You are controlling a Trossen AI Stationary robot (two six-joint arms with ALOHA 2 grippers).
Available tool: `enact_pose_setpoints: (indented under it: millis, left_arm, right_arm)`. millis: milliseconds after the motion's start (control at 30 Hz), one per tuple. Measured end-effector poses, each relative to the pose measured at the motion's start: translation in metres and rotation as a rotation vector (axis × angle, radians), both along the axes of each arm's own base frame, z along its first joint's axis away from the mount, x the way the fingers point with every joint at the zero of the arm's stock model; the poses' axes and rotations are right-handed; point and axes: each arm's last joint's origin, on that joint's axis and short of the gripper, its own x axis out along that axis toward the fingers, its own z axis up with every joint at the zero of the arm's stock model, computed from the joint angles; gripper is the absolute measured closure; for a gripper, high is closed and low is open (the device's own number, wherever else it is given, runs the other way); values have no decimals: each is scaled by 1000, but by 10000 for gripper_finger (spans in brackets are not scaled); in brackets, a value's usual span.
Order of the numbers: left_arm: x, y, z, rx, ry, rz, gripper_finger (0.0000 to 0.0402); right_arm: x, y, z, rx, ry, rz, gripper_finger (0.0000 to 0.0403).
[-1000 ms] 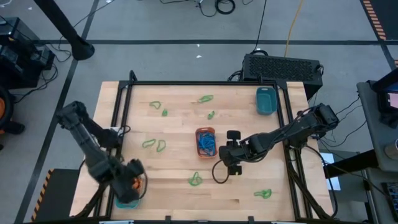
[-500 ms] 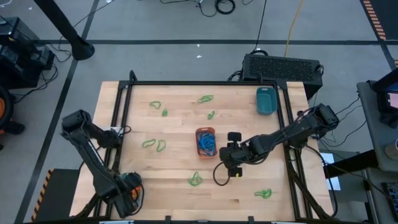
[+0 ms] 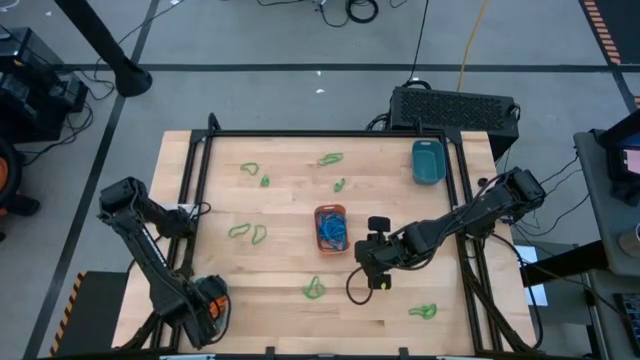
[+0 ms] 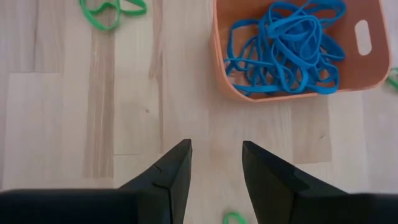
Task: Sort rubber bands into baskets
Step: Put the orange rubber band into the green bin, then put the green rubber band into the blue bin
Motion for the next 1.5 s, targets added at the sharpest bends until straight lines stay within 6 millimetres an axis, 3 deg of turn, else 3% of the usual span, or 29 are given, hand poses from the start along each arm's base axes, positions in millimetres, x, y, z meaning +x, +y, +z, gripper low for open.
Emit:
enact_pose_setpoints:
  millis: [200,367,600,733,867,967,1100,1300,1500]
  left_arm:
    - [-1,-1,1,-57,84,10,293]
    - [-1,-3,4,-176,191,27,284]
    - [9,-3,14,-230,-24,-13,283]
    - [18,-2,13,-118,-282,-131,283]
    - [43,-1,11,106,-657,-307,283]
    - [69,7,8,224,-793,-252,283]
    - [112,24,-12,250,-845,-134,283]
    - [172,46,-50,82,-838,-168,283]
    - [197,71,-75,69,-792,-141,283]
  right_arm:
    - [-2,3,0,24,-1,-42,268]
    - [-5,12,0,39,-9,-36,268]
    - [-6,20,1,58,-40,-17,268]
    - [-4,21,2,61,-60,-2,268]
    - [-3,21,3,63,-65,0,268]
    - [-3,21,3,63,-65,0,268]
    - [-3,21,3,62,-65,0,268]
    - [-4,22,3,65,-65,-2,268]
    - [-6,26,3,66,-64,11,268]
